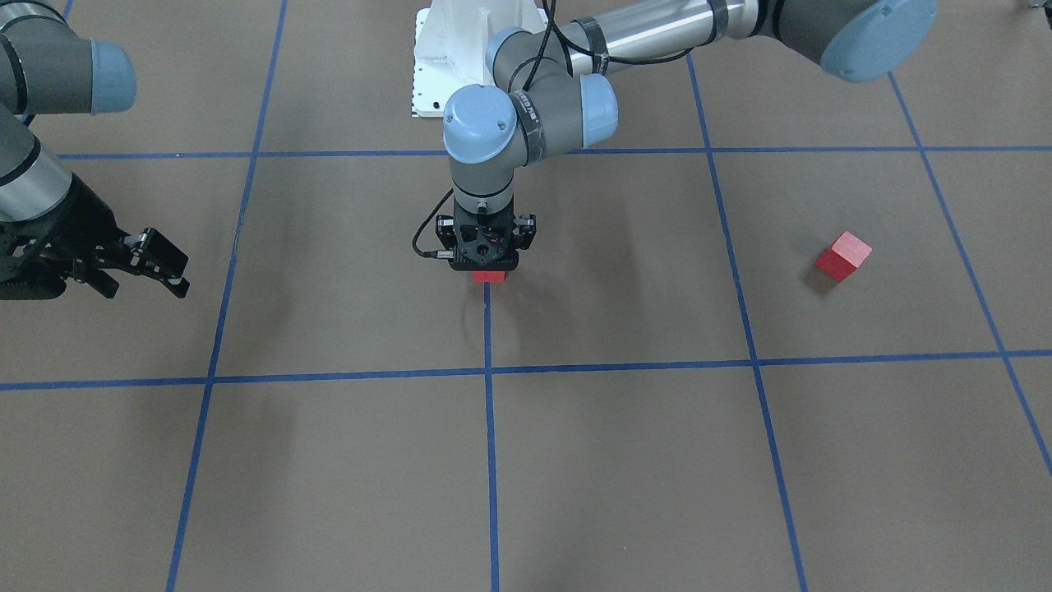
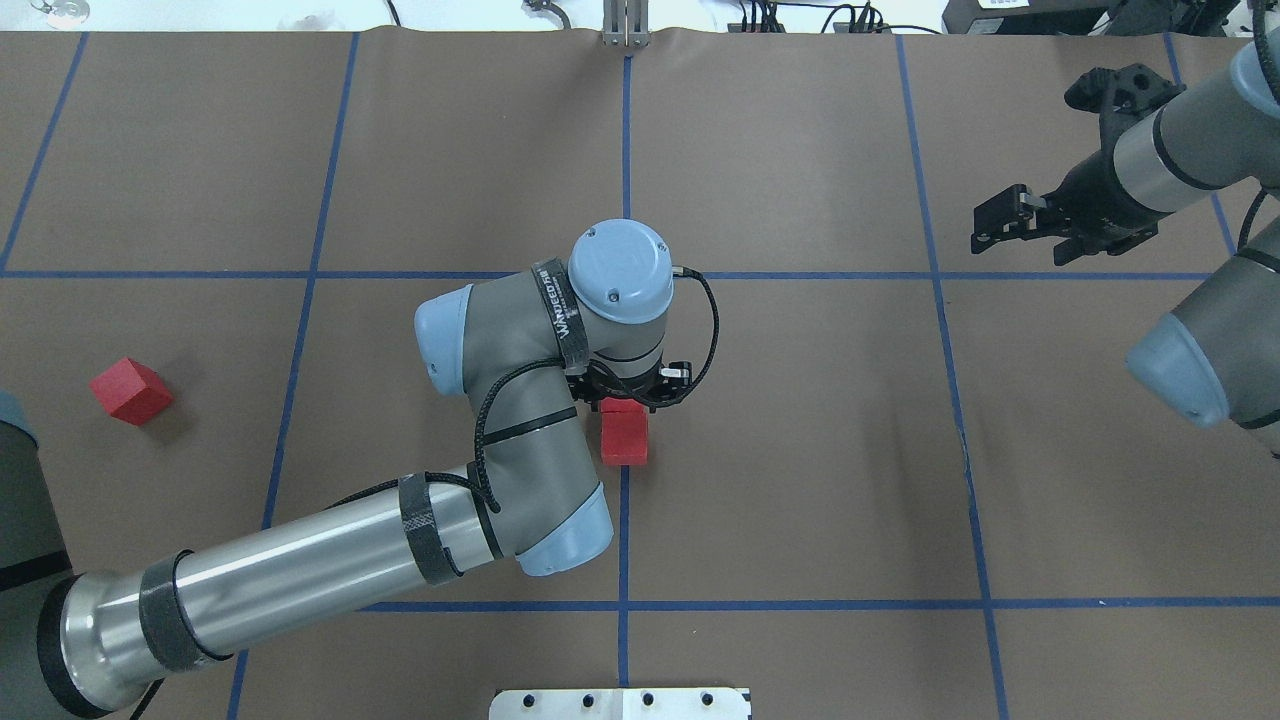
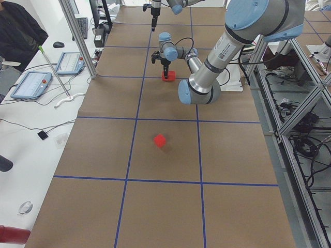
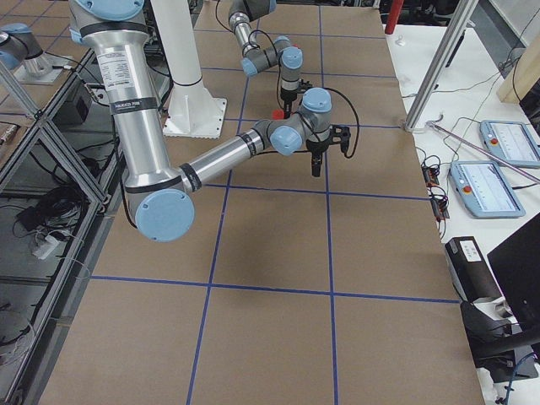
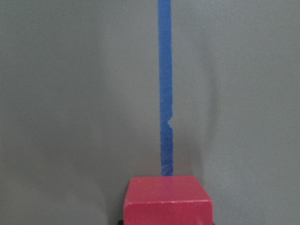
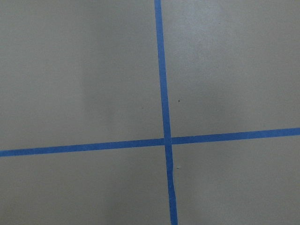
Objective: Form red blocks into L shape at center
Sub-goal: 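Lower the red cube with the left gripper beside the center cube, farther from the robot, then open the left gripper and move it toward the last red cube, then lower the left gripper onto the last red cube and grasp it, then carry the red cube with the left gripper toward the two-cube row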
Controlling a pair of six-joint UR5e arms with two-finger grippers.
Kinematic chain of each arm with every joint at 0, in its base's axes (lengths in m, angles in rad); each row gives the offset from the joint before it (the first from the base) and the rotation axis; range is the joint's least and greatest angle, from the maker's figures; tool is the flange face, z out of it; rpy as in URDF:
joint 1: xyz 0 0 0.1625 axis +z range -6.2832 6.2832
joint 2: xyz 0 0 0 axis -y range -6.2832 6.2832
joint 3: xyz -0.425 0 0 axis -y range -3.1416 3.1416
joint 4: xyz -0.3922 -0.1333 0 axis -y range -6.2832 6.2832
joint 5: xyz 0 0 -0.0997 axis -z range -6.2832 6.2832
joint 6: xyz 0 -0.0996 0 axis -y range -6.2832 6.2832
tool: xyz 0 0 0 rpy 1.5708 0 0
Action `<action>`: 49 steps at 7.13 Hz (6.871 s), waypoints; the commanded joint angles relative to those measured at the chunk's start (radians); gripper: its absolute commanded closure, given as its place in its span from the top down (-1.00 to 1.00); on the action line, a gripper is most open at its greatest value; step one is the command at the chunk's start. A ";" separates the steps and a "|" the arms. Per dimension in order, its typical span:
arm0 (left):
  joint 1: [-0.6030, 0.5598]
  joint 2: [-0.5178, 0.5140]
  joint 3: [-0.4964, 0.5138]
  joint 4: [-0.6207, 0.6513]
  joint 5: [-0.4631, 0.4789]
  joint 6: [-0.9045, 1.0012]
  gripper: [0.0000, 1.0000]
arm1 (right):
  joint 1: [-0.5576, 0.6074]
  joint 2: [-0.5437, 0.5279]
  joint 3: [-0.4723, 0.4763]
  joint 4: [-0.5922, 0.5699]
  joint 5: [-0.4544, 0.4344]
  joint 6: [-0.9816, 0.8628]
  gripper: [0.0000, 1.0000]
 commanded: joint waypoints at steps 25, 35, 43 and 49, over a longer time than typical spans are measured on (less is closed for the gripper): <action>-0.439 0.956 -0.434 -0.316 -0.237 1.101 0.98 | 0.000 0.008 -0.012 0.002 -0.002 0.002 1.00; -0.441 0.923 -0.333 -0.368 -0.236 1.099 0.97 | 0.000 0.022 -0.015 0.002 -0.003 0.009 1.00; -0.511 0.801 -0.366 -0.172 -0.237 1.034 -1.00 | -0.003 0.022 -0.015 0.002 -0.005 0.009 1.00; -0.412 0.587 -0.569 0.153 -0.332 -0.014 -1.00 | -0.003 0.022 -0.015 0.003 -0.005 0.008 1.00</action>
